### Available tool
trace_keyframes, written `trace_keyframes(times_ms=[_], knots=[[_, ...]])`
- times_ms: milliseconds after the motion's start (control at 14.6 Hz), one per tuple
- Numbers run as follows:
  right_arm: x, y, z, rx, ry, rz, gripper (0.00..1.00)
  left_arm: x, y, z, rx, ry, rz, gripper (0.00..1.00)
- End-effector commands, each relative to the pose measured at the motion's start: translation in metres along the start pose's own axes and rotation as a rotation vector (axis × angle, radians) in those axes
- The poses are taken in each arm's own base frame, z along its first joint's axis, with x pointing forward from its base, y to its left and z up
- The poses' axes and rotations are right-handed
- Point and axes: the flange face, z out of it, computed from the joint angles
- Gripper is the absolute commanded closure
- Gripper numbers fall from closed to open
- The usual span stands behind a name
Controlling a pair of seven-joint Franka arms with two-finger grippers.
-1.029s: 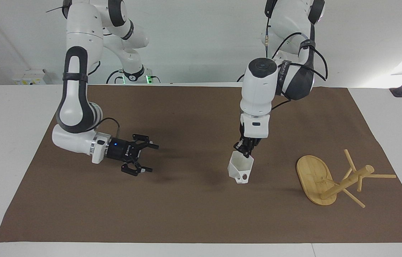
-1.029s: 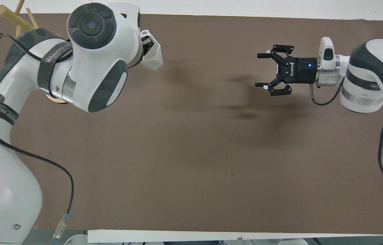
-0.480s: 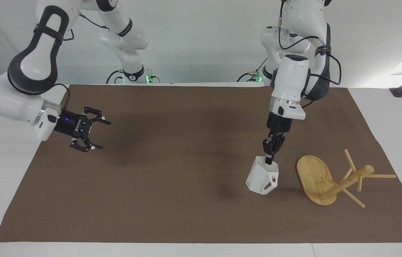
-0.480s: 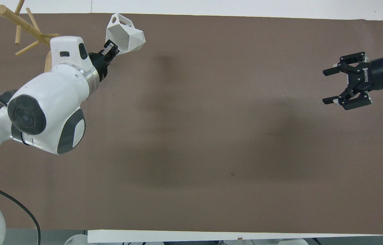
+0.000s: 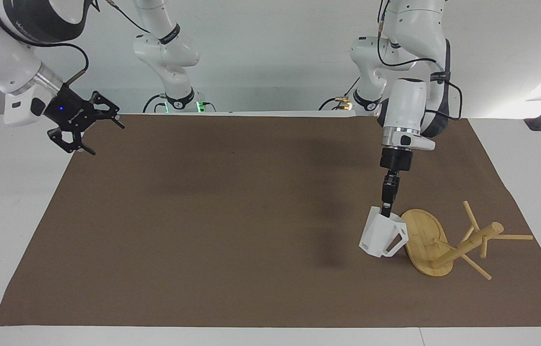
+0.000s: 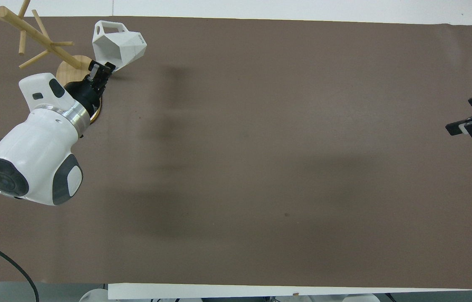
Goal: Hang cup on rack
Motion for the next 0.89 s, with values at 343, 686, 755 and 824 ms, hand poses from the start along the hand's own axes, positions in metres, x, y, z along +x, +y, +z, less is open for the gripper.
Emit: trace_keyframes(times_ms=[343, 686, 755, 824], knots=[[-0.027, -0.025, -0.028, -0.183, -0.157, 0.485, 0.0, 0.033, -0.029, -0.004, 0.044, 0.042, -0.023, 1.0], [-0.02, -0.045, -0.031, -0.295, -0.151, 0.509, 0.0, 0.038, -0.04, 0.0, 0.113, 0.03, 0.032, 1.0], [-0.021, -0.047, -0.031, -0.294, -0.151, 0.515, 0.0, 0.039, -0.04, 0.001, 0.119, 0.029, 0.037, 1.0], [-0.021, -0.049, -0.032, -0.293, -0.149, 0.515, 0.0, 0.039, -0.042, 0.002, 0.137, 0.023, 0.051, 1.0]])
